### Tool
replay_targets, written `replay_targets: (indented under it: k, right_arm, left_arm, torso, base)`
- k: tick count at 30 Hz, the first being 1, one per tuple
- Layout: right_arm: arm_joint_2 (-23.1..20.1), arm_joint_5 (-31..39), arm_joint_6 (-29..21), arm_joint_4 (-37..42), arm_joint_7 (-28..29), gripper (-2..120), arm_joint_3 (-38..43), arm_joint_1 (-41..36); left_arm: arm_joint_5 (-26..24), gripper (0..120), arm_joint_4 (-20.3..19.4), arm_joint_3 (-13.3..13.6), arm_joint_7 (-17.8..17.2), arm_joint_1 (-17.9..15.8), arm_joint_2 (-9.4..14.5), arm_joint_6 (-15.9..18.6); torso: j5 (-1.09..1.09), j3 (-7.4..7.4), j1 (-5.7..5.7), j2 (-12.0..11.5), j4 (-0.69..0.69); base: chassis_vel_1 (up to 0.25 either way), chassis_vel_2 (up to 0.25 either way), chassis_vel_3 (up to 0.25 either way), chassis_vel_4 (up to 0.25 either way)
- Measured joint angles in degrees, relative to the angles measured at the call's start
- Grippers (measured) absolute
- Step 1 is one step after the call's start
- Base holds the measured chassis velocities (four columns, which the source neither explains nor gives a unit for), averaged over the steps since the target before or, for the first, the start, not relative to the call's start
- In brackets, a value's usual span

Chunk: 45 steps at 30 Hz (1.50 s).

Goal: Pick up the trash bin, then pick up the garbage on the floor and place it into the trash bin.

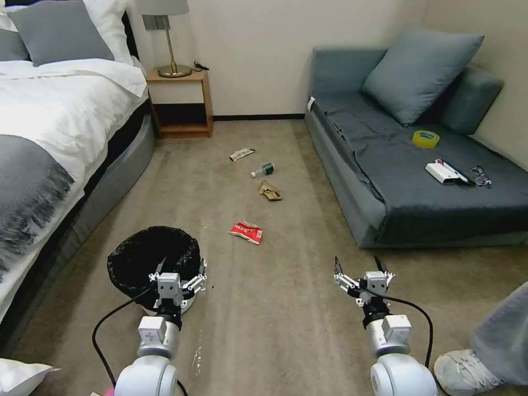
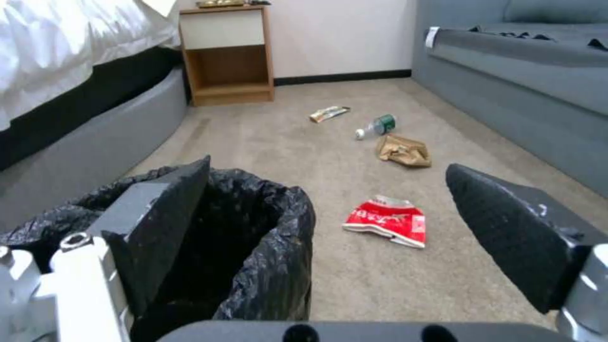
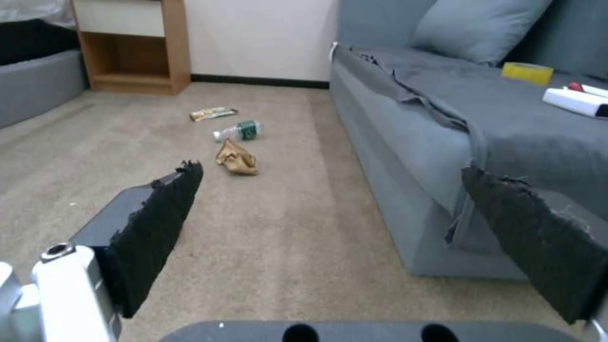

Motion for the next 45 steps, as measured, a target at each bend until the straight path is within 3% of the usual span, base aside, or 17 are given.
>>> replay_targets:
  k: [8,10,11,14,15,18,20,29,32,33,35,36,40,41,45]
  right_arm:
    - [0.0,0.0,-0.01,0.01,0.0,100,-0.01,0.0]
    - [0.92,-0.46,-2.65,3.16,0.67,100,-0.87,0.04]
    - [0.92,-0.46,-2.65,3.16,0.67,100,-0.87,0.04]
    - [2.89,-1.68,-8.31,9.75,2.24,100,-2.75,0.18]
    - [2.89,-1.68,-8.31,9.75,2.24,100,-2.75,0.18]
    - [5.0,-2.92,-14.17,16.59,3.94,100,-4.6,0.36]
    - [5.17,-2.37,-14.52,18.37,4.88,100,-4.83,0.15]
    - [4.35,-0.48,-13.58,18.87,5.89,100,-3.62,-0.31]
    - [4.18,-0.3,-13.12,18.46,5.92,100,-3.4,-0.31]
    - [4.18,-0.3,-13.12,18.46,5.92,100,-3.4,-0.31]
    - [4.1,-0.3,-12.92,18.2,5.92,100,-3.39,-0.29]
    - [4.1,-0.3,-12.92,18.2,5.92,100,-3.39,-0.29]
    - [3.92,-0.29,-12.76,17.44,5.86,100,-3.59,0.05]
    - [3.92,-0.29,-12.76,17.44,5.86,100,-3.59,0.05]
    - [3.92,-0.41,-12.64,16.82,5.66,100,-4.47,0.67]
  left_arm:
    - [-0.03,100,-0.02,-0.01,0.0,0.0,-0.02,0.19]
    - [-0.91,99,-2.97,-0.38,-0.54,-0.11,-1.31,4.58]
    - [-0.91,99,-2.97,-0.38,-0.54,-0.11,-1.31,4.58]
    - [-2.19,100,-7.26,-0.96,-1.57,-0.28,-3.28,11.1]
    - [-2.19,100,-7.26,-0.96,-1.57,-0.28,-3.28,11.1]
    - [-3.48,100,-11.63,-1.54,-2.57,-0.49,-5.29,17.72]
    - [-3.09,100,-12.96,-2.97,-2.69,-0.39,-6.04,19.69]
    - [-4.78,100,-12.92,-7.81,-4.15,-1.19,-5.91,22.52]
    - [-6.83,100,-11.45,-12.56,-6.07,-3.56,-4.64,25.36]
    - [-6.83,100,-11.45,-12.56,-6.07,-3.56,-4.64,25.36]
    - [-10.84,100,-10.58,-15.81,-8.62,-5.47,-3.7,28.82]
    - [-10.84,100,-10.58,-15.81,-8.62,-5.47,-3.7,28.82]
    - [-17.92,100,-7.65,-20.09,-14.59,-9.56,-1.48,33.92]
    - [-17.92,100,-7.65,-20.09,-14.59,-9.56,-1.48,33.92]
    - [-25.16,100,-4.49,-21.32,-20.25,-13.53,0.39,38.76]
  torso:
    - [0.0,0.0,0.0,0.0,0.0]
    - [0.01,0.0,0.0,0.0,-0.01]
    - [0.01,0.0,0.0,0.0,-0.01]
    - [0.0,0.0,0.0,0.0,0.0]
    - [0.0,0.0,0.0,0.0,0.0]
    - [0.0,0.0,0.0,0.0,0.0]
    - [-0.02,-0.01,0.0,0.0,0.0]
    - [0.0,-0.01,0.0,0.0,0.0]
    - [-0.01,0.0,0.0,0.0,0.0]
    - [-0.01,0.0,0.0,0.0,0.0]
    - [-0.01,0.0,0.0,0.0,0.0]
    - [-0.01,0.0,0.0,0.0,0.0]
    - [-0.01,0.0,0.0,0.0,0.0]
    - [-0.01,0.0,0.0,0.0,0.0]
    - [-0.01,0.0,0.0,0.0,0.0]
  base:
    - [0.0,0.0,0.0,0.0]
    - [0.0,0.0,0.0,0.0]
    - [0.0,0.0,0.0,0.0]
    - [0.0,0.0,0.0,0.0]
    - [0.0,0.0,0.0,0.0]
    - [0.0,0.0,0.0,0.0]
    - [0.0,0.0,0.0,0.0]
    - [0.0,0.0,0.0,0.0]
    - [0.0,0.0,0.0,0.0]
    - [0.0,0.0,0.0,0.0]
    - [0.0,0.0,0.0,0.0]
    - [0.0,0.0,0.0,0.0]
    - [0.0,0.0,0.0,0.0]
    - [0.0,0.0,0.0,0.0]
    - [0.0,0.0,0.0,0.0]
